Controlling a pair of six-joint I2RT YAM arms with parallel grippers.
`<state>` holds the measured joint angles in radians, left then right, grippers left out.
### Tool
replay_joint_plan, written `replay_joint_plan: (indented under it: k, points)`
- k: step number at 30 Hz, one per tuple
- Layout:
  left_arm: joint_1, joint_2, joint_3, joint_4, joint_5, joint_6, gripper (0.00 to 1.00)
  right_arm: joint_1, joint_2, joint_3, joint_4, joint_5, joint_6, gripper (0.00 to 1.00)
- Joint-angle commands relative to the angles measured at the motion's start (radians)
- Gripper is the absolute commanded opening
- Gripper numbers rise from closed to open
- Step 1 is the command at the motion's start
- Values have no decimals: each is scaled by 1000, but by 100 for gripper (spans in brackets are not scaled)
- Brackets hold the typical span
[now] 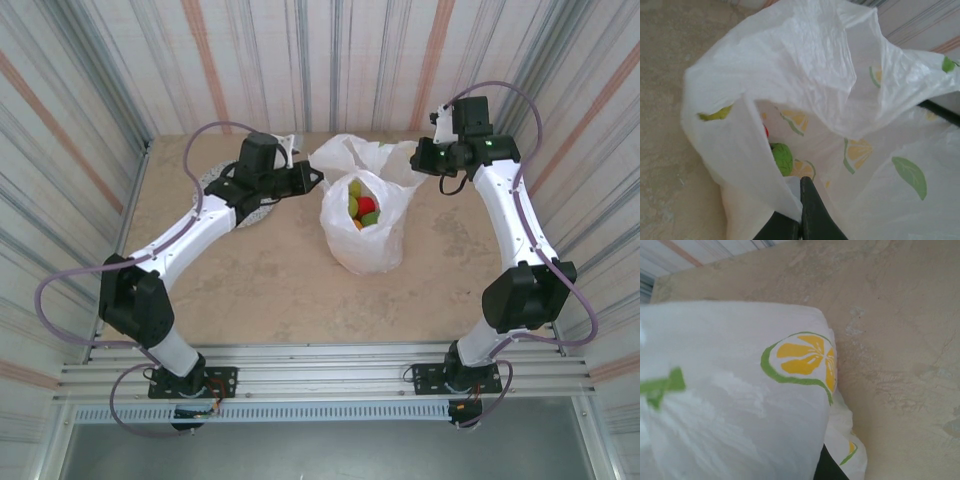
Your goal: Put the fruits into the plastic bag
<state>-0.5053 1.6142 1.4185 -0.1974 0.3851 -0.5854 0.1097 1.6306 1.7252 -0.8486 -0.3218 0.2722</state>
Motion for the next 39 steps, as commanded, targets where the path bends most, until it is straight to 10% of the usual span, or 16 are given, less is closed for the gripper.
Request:
replay_joint_plan:
  k: [1, 17, 27, 39]
  points:
    - [31, -30, 75, -36, 22, 45, 0, -5, -27, 38, -22, -28, -5, 0]
    - [48, 35, 25, -57, -15, 63, 0, 11, 75, -57, 70, -76, 43, 8]
    - [91, -35, 46, -107, -61, 126, 54, 5, 46, 79, 17, -50, 39, 47]
    - [146, -256, -26, -132, -140, 222, 84, 7, -84, 209, 25, 11, 28, 88]
